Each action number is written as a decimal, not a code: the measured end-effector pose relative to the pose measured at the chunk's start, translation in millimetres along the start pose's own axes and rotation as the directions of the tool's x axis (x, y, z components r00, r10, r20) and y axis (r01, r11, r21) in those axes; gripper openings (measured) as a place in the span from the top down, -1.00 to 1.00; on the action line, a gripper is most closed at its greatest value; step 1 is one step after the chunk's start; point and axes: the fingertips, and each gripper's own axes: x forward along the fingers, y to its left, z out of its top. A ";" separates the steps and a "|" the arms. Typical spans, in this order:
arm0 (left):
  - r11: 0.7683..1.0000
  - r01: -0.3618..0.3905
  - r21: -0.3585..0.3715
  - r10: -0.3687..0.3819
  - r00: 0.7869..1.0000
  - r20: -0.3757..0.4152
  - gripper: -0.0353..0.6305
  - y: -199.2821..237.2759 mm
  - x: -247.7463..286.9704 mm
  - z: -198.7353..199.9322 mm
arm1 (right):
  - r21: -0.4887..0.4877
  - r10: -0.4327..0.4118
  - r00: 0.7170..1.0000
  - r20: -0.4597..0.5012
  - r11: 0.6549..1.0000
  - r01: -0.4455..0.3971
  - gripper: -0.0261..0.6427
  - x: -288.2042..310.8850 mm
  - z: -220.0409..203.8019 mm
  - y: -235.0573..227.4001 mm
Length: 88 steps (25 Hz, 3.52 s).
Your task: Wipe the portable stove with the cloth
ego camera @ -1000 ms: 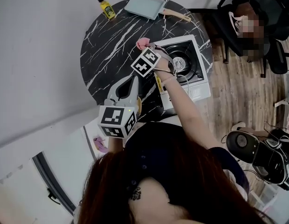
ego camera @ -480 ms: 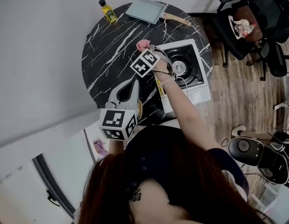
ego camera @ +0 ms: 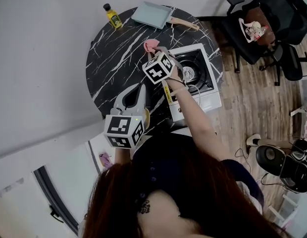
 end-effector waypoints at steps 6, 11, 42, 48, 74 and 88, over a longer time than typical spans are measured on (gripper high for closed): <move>1.000 0.000 0.017 -0.001 1.000 0.020 0.86 -7.0 -3.6 5.2 | 0.089 0.015 0.995 0.099 0.996 -0.023 0.82 -29.0 13.7 -0.7; 1.000 -0.004 0.027 0.002 0.999 0.044 0.86 -11.9 -9.5 9.3 | 0.141 -0.008 0.984 0.180 0.990 -0.018 0.82 -58.4 20.5 -5.7; 0.997 -0.067 0.049 0.058 0.982 0.179 0.86 -73.5 -75.9 10.8 | 0.195 -0.122 0.899 0.420 0.980 0.042 0.82 -259.0 -0.5 0.7; 0.996 -0.078 0.047 0.067 0.978 0.198 0.86 -87.7 -84.4 11.0 | 0.190 -0.121 0.883 0.454 0.981 0.037 0.82 -291.0 -6.4 5.0; 0.992 -0.077 0.103 0.051 0.969 0.240 0.86 -165.8 -85.2 9.8 | 0.156 -0.100 0.851 0.515 0.987 0.022 0.82 -375.8 -49.5 2.4; 0.981 -0.102 0.167 0.050 0.956 0.288 0.86 -190.3 -90.3 22.3 | 0.144 -0.094 0.824 0.558 0.989 0.016 0.82 -410.0 -56.7 6.3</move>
